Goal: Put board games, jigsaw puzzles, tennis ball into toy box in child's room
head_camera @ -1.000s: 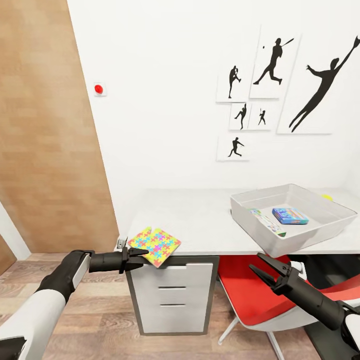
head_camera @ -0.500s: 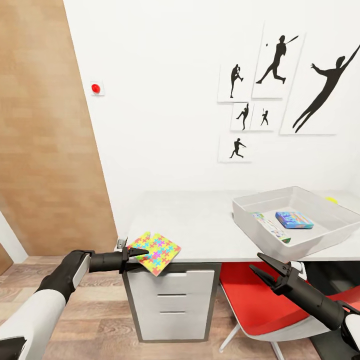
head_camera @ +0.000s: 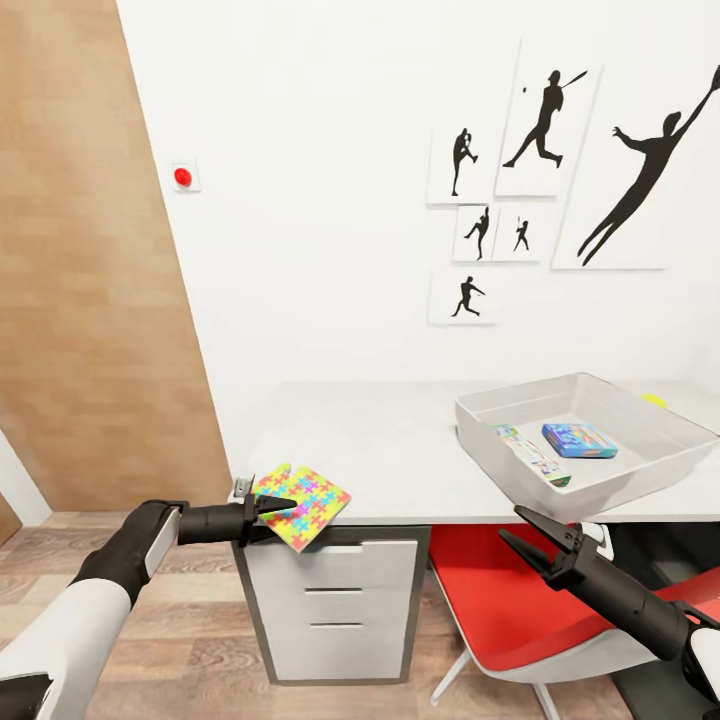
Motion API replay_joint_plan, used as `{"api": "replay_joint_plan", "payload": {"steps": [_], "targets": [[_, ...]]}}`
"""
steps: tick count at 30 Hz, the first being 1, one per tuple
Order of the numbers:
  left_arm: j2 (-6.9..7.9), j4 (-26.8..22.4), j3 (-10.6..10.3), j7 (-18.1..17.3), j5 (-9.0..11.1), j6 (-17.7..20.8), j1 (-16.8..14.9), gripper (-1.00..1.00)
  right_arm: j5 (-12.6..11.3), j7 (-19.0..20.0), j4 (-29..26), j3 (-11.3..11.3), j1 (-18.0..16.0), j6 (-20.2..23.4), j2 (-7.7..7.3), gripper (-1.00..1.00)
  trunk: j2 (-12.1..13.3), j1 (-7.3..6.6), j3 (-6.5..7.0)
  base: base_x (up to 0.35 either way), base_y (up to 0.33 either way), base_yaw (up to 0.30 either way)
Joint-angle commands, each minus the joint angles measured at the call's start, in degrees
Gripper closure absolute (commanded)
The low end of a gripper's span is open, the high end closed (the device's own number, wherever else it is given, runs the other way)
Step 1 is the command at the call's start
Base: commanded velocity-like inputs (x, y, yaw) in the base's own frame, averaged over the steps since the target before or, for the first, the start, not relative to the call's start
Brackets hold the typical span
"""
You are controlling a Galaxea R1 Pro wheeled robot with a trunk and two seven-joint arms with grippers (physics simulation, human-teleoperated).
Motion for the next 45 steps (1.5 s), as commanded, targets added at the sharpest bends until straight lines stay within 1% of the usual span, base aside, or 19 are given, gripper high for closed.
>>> {"api": "replay_joint_plan", "payload": {"steps": [1,7,8,15,18,19,22,36,38,43,45], "targets": [[0.02,0.00,0.07,-0.18,0.00,0.32,-0.03,-1.00,0.33,0.37,0.02,-0.07,-0.05,0.24,0.00,-1.00,-0.03,0.00,-0.06,0.000,-0.020,0.000],[0.14,-0.01,0.09,-0.30,0.06,0.32,-0.03,-1.00,0.33,0.42,0.02,-0.07,-0.05,0.24,0.00,-1.00,-0.03,0.00,-0.06,0.000,-0.007,0.000],[0.12,-0.04,0.09,-0.34,0.05,0.32,-0.03,1.00,0.33,0.39,0.02,-0.07,-0.05,0.24,0.00,-1.00,-0.03,0.00,-0.06,0.000,-0.001,0.000],[0.16,-0.08,0.26,-0.41,0.23,0.32,-0.03,1.00,0.33,0.36,0.02,-0.07,-0.05,0.24,0.00,-1.00,-0.03,0.00,-0.06,0.000,0.000,0.000],[0.22,-0.15,2.38,-1.41,1.76,0.32,-0.03,1.00,0.34,0.35,0.02,-0.06,-0.05,0.24,0.00,-1.00,-0.03,0.00,-0.06,0.000,0.000,0.000],[0.24,-0.16,3.18,-2.09,2.13,0.32,-0.03,1.00,0.34,0.35,0.02,-0.06,-0.05,0.24,0.00,-1.00,0.37,-0.22,0.12,0.000,0.000,0.000],[0.25,-0.17,3.86,-2.76,2.42,0.28,-0.03,1.00,0.33,0.34,0.02,-0.06,-0.05,0.24,0.00,-1.00,1.58,-0.88,0.66,0.000,0.000,0.000],[0.24,-0.52,3.87,-2.95,2.41,0.71,-0.03,1.00,0.41,0.34,0.02,-0.07,-0.05,0.24,-0.06,-1.00,7.19,-3.96,3.18,0.000,0.000,0.000],[0.28,-0.60,3.87,-3.01,2.43,0.73,-0.05,1.00,0.41,0.34,0.02,-0.09,-0.05,0.24,-0.07,-1.00,7.19,-3.96,3.18,0.000,0.000,0.000],[0.32,-0.89,3.87,-4.46,2.42,0.80,-0.21,1.00,0.41,0.39,0.02,-0.14,-0.05,0.24,-0.11,-1.00,9.20,-5.06,4.07,0.000,0.000,0.000],[0.09,-0.98,3.78,-5.02,2.40,0.81,-0.85,1.00,0.46,0.41,0.02,-0.15,-0.07,0.24,-0.11,-1.00,10.00,-5.50,4.43,0.000,0.000,0.000]]}}
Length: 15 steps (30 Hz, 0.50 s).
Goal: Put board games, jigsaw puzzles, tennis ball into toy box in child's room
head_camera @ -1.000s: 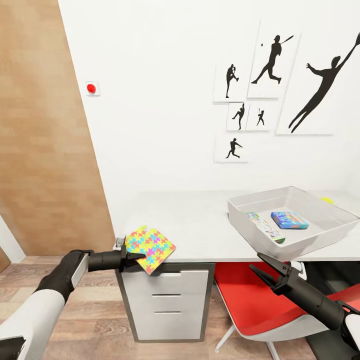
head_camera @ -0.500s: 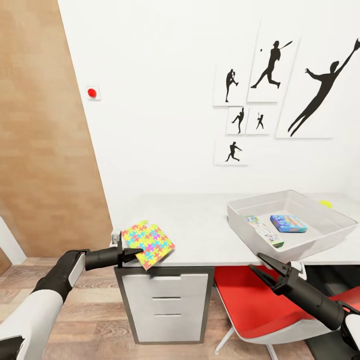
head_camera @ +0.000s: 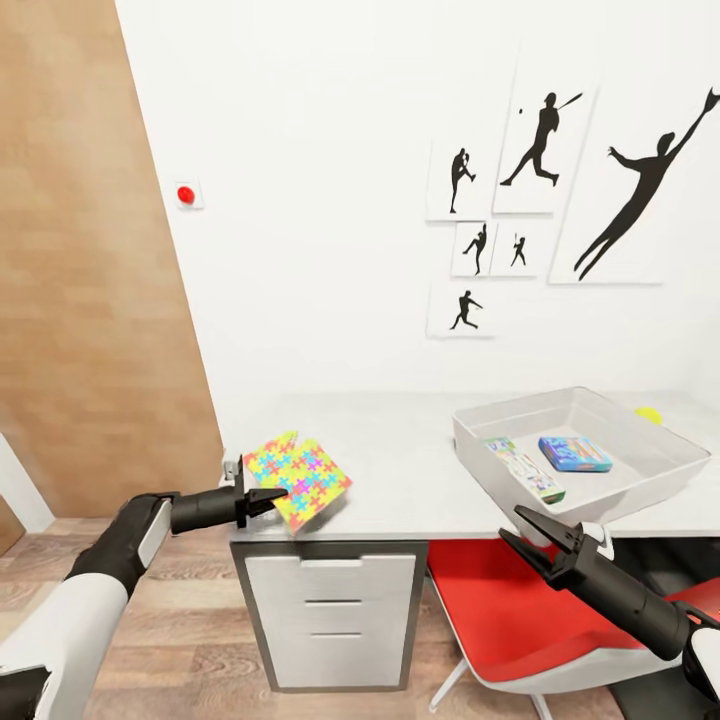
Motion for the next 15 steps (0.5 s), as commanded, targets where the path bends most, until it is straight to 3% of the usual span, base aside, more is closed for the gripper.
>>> {"api": "replay_joint_plan", "payload": {"steps": [1,5,8,15], "targets": [[-0.13,-0.01,-0.18,-0.28,-0.22,0.39,-0.80,1.00,0.38,0.36,0.01,-0.07,-0.07,0.24,-0.02,-1.00,0.39,-0.23,0.12,0.000,0.000,0.000],[-0.33,0.05,-3.06,-0.53,-0.29,0.39,-4.85,1.00,0.42,0.39,0.01,-0.07,-0.11,0.24,-0.10,-1.00,1.99,-1.11,0.84,0.000,0.000,0.000],[-0.36,0.09,-4.59,-0.59,-0.32,0.39,-5.97,1.00,0.50,0.31,-0.01,-0.01,-0.17,0.24,-0.06,-1.00,3.19,-1.77,1.38,0.000,0.000,0.000],[-0.11,0.06,-5.40,-0.62,-0.30,0.39,-6.50,1.00,0.52,0.15,-0.03,0.57,0.42,-2.28,0.81,-1.00,6.00,-3.30,2.64,0.000,0.000,0.000]]}}
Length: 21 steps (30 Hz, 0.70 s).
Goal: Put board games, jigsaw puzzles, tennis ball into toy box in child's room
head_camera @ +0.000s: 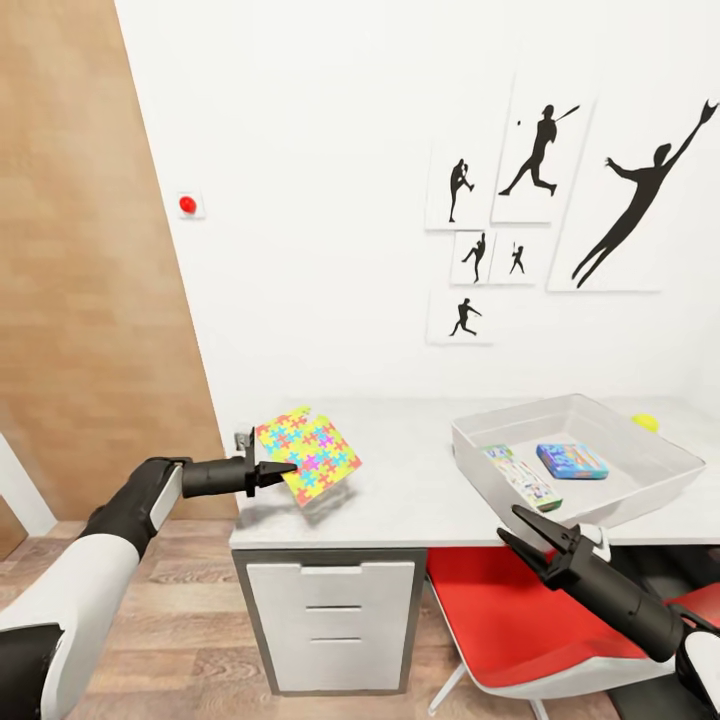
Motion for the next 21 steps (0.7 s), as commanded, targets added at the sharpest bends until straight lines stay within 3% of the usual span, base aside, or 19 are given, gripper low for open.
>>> {"api": "replay_joint_plan", "payload": {"steps": [1,21], "targets": [[-0.06,0.00,0.01,-0.13,-0.01,0.40,-0.04,1.00,0.23,0.27,0.00,0.06,-0.02,-0.43,0.04,-1.00,0.38,-0.23,0.12,0.000,0.000,0.000],[-0.33,-0.01,-0.03,-0.13,-0.08,0.39,-0.06,1.00,0.37,0.25,0.04,0.06,0.07,-1.85,0.08,-1.00,8.40,-4.62,3.71,-0.030,0.000,0.000]]}}
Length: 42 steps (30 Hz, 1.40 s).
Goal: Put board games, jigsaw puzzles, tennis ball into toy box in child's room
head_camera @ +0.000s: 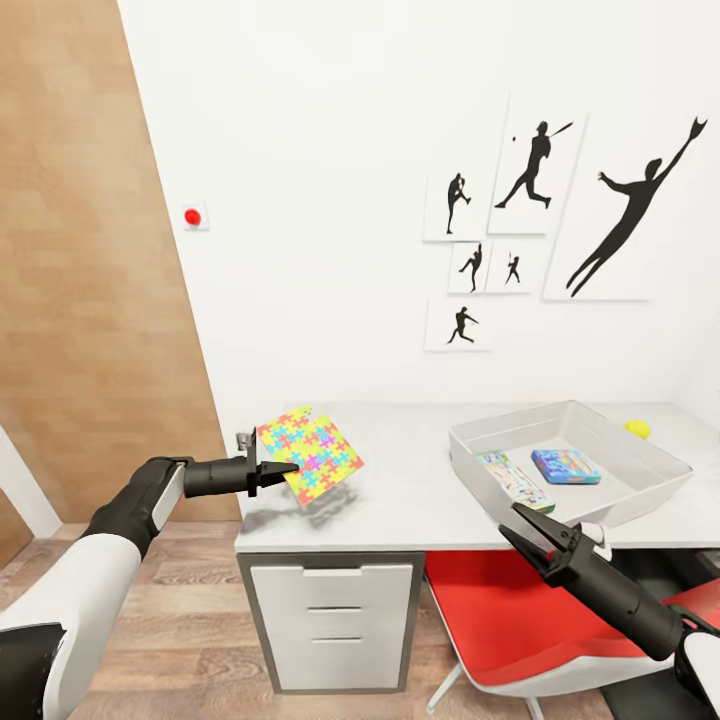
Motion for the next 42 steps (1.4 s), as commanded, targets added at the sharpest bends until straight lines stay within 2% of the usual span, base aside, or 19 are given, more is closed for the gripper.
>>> {"api": "replay_joint_plan", "payload": {"steps": [1,6,10,13,16,20,23,33,42], "targets": [[-0.01,0.01,0.04,-0.13,-0.02,0.35,-0.03,1.00,0.17,0.23,-0.02,-0.31,-0.01,0.22,-0.02,-1.00,0.38,-0.22,0.12,-0.001,0.000,0.000],[-0.01,0.01,0.03,-0.06,-0.02,0.34,-0.03,1.00,0.71,-0.81,-0.04,-0.52,-0.05,0.06,-0.76,-1.00,2.38,-1.32,1.02,0.000,0.000,0.000],[-0.01,0.01,-0.03,-0.05,-0.03,0.34,-0.03,1.00,0.79,-8.85,-0.06,-0.92,-1.04,0.50,-0.79,-1.00,3.99,-2.20,1.74,0.000,0.000,0.000],[-0.01,0.01,-0.04,-0.04,-0.02,0.34,-0.03,1.00,0.32,-11.21,0.01,-0.94,-1.64,1.26,-0.84,-1.00,5.19,-2.86,2.28,0.000,0.000,0.000],[-0.34,0.01,-0.04,-0.04,-0.02,0.34,-0.03,1.00,0.21,-10.26,0.02,-0.87,-1.61,1.45,-0.86,-1.00,6.39,-3.52,2.81,0.000,0.000,0.000],[-0.77,0.01,-0.08,-0.04,-0.03,0.34,-0.03,1.00,0.35,-5.81,0.03,-0.78,-1.53,0.87,-0.46,-1.00,8.00,-4.40,3.53,0.000,0.000,0.000],[-0.59,0.01,-0.04,-0.10,-0.03,0.34,-0.03,1.00,0.47,-3.94,0.03,-0.79,-1.47,0.69,-0.30,-1.00,9.20,-5.06,4.07,0.000,0.000,0.000],[-0.37,0.01,0.04,-0.13,0.03,0.34,-0.05,1.00,0.70,-3.18,0.03,-1.93,-1.32,0.63,-0.15,-1.00,13.21,-7.25,5.87,0.000,0.000,-0.039],[-0.45,0.01,0.04,-0.13,0.06,0.34,-0.05,1.00,0.70,-3.18,0.03,-1.97,-1.30,0.63,-0.32,-1.00,16.82,-9.23,7.47,-0.033,0.000,-0.239]]}}
